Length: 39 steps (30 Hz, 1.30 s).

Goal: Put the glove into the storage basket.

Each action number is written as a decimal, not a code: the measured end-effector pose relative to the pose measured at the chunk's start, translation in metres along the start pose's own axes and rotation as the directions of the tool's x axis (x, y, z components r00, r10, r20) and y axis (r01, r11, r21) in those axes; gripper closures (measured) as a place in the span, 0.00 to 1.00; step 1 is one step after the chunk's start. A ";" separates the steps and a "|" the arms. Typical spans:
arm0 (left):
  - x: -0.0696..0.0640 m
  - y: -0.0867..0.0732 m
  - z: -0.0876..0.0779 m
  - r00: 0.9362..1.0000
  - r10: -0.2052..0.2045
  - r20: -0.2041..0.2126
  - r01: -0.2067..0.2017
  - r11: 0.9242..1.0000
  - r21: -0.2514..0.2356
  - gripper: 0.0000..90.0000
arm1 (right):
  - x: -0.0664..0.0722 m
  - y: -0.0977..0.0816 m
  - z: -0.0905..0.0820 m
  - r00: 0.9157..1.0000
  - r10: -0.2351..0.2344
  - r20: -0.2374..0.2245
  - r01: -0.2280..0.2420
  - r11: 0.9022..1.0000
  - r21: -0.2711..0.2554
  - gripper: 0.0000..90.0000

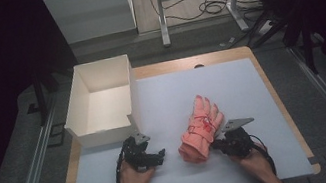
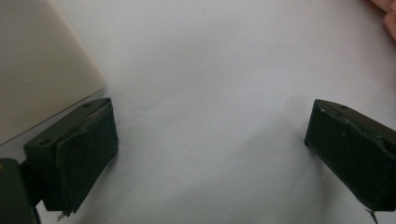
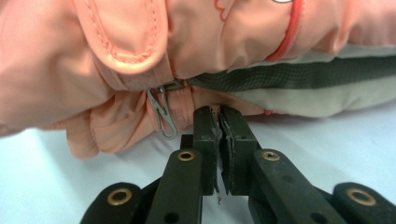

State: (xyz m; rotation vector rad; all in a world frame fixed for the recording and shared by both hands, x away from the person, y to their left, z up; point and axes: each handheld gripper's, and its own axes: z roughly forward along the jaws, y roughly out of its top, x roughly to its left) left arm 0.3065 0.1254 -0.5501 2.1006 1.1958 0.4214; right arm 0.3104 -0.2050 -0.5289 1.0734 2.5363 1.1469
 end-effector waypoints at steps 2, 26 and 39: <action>0.000 0.000 0.000 1.000 0.000 0.000 0.000 1.000 0.000 0.03 | 0.002 0.004 0.004 1.000 0.001 0.002 -0.001 1.000 0.002 0.94; 0.000 0.001 0.000 1.000 0.001 0.001 -0.001 1.000 0.007 0.03 | 0.002 0.027 0.029 0.998 0.016 0.057 -0.016 1.000 -0.006 0.95; 0.001 0.001 0.000 1.000 0.006 0.010 -0.007 1.000 0.007 0.02 | -0.003 0.032 0.033 0.998 -0.018 0.060 0.019 1.000 -0.010 0.88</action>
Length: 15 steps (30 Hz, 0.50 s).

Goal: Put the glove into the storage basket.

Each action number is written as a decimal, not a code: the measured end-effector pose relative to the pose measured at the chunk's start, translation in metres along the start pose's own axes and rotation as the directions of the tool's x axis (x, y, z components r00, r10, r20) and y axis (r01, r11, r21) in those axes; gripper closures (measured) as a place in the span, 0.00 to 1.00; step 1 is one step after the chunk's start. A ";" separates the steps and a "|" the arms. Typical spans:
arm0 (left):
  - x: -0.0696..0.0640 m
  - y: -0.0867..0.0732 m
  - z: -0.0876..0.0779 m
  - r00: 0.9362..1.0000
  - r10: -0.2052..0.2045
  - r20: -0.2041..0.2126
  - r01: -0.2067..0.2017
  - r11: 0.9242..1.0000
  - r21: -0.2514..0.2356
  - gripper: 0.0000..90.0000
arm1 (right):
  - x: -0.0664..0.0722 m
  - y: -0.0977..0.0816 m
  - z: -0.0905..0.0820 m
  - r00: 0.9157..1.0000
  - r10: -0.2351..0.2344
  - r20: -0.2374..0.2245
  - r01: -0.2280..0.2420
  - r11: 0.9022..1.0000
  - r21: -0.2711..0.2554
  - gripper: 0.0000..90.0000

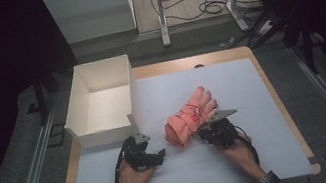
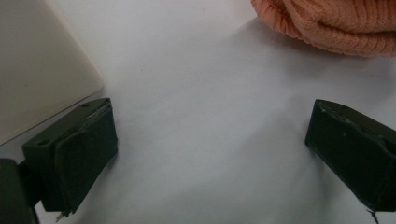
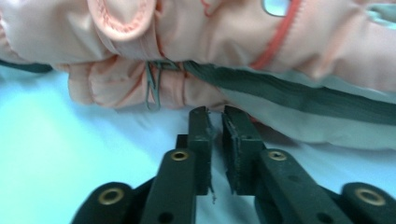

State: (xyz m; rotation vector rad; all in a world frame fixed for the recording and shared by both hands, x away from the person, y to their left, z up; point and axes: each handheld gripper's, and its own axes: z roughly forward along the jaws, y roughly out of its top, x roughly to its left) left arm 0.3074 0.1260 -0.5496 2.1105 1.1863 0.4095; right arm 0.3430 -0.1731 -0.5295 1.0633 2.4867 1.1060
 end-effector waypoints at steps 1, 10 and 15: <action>0.000 0.000 0.000 1.000 0.005 0.005 -0.005 1.000 0.000 0.02 | -0.001 -0.001 -0.002 1.000 -0.007 0.006 0.007 1.000 0.002 0.86; 0.000 0.010 -0.009 0.992 0.035 0.124 -0.036 0.999 0.006 0.06 | -0.024 -0.013 -0.029 0.996 -0.008 0.088 0.010 1.000 -0.021 0.72; -0.004 0.026 -0.013 0.986 0.069 0.154 -0.072 0.997 0.015 0.02 | -0.038 -0.024 -0.049 0.989 0.000 0.145 0.006 0.999 -0.045 0.60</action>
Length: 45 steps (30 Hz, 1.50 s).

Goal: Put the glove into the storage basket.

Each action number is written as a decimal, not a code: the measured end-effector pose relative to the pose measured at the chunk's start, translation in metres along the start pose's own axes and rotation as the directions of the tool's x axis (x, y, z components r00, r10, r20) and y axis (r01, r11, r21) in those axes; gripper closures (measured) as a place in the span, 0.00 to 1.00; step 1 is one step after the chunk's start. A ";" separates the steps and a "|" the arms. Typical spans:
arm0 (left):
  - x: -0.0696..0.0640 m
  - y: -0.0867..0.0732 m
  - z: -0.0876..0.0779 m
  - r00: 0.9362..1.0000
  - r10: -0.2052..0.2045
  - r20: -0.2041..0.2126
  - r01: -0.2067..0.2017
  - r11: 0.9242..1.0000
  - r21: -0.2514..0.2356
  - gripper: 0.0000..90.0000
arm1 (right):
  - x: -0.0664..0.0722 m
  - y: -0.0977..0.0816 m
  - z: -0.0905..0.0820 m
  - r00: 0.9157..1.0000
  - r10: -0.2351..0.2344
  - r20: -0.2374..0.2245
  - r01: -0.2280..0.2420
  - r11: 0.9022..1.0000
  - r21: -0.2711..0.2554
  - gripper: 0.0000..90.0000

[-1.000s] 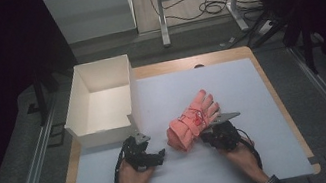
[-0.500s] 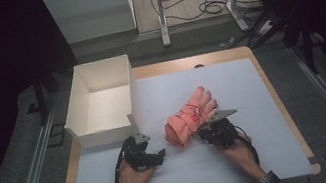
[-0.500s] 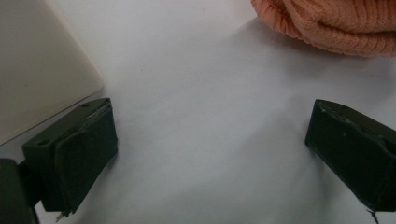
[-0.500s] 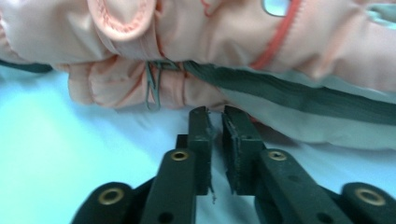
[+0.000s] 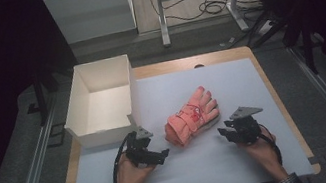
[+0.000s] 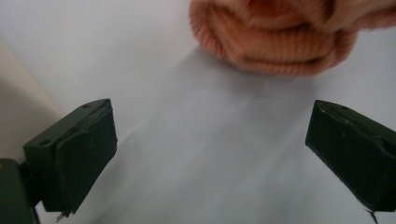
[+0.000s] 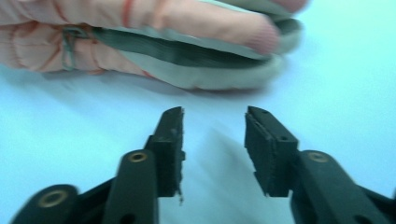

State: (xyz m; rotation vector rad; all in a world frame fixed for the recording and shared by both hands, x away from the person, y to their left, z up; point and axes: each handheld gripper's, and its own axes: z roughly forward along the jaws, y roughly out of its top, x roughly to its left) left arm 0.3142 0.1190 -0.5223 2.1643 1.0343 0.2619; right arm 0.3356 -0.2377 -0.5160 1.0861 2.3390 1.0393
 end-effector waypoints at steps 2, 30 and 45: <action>-0.001 0.007 -0.003 1.000 0.006 0.021 -0.005 1.000 -0.002 0.01 | -0.007 -0.004 -0.005 1.000 0.011 0.009 -0.011 1.000 -0.005 0.56; -0.027 0.113 0.031 0.961 0.252 0.112 -0.260 0.964 0.053 0.00 | -0.054 -0.034 -0.018 0.989 0.069 0.128 -0.074 0.997 0.033 0.19; -0.028 0.104 0.069 0.962 0.244 0.125 -0.262 0.952 0.160 0.00 | -0.054 -0.034 -0.018 0.989 0.072 0.128 -0.076 0.997 0.031 0.19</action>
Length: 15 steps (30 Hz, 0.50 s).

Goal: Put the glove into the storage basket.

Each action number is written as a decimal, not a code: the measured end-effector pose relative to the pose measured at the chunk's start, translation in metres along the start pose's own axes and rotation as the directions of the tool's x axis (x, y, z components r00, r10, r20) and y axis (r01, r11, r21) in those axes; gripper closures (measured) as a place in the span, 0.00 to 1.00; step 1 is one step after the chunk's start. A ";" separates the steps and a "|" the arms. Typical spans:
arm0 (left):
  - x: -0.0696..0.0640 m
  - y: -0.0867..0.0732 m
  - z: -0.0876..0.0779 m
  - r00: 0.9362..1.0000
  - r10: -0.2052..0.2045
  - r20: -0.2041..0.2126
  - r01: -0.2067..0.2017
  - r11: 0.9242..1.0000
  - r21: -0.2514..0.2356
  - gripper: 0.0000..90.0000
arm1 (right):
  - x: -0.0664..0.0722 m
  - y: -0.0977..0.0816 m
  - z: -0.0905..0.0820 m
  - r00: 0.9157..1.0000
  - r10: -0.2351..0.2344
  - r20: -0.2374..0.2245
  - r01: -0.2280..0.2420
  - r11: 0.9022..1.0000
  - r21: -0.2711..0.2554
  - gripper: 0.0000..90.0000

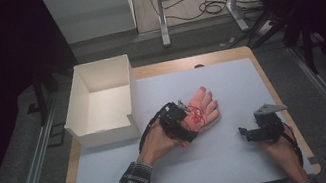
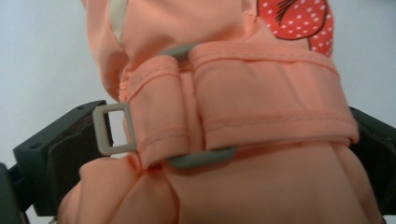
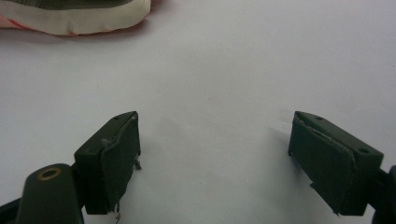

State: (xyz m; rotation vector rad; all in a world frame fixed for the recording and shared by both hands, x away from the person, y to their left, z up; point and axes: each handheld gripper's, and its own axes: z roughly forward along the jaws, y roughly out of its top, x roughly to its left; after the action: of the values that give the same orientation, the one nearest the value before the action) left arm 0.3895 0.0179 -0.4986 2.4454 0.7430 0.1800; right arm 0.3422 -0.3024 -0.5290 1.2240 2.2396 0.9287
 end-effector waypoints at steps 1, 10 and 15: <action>0.001 -0.001 0.001 1.000 0.001 -0.001 -0.001 1.000 0.009 0.00 | 0.000 0.000 0.000 1.000 0.000 0.000 0.000 1.000 -0.001 0.19; -0.001 -0.012 0.015 1.000 -0.007 0.023 0.005 0.995 0.101 0.15 | 0.000 0.000 0.000 1.000 0.001 -0.001 -0.001 1.000 -0.002 0.19; -0.003 -0.010 0.007 1.000 0.003 0.027 -0.006 0.995 0.096 0.38 | 0.000 0.000 0.000 1.000 0.001 -0.001 -0.001 1.000 -0.003 0.19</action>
State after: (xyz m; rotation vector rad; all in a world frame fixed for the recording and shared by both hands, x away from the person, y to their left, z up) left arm 0.3843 0.0196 -0.5103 2.5358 0.7503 0.1158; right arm 0.3421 -0.3027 -0.5293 1.2233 2.2378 0.9330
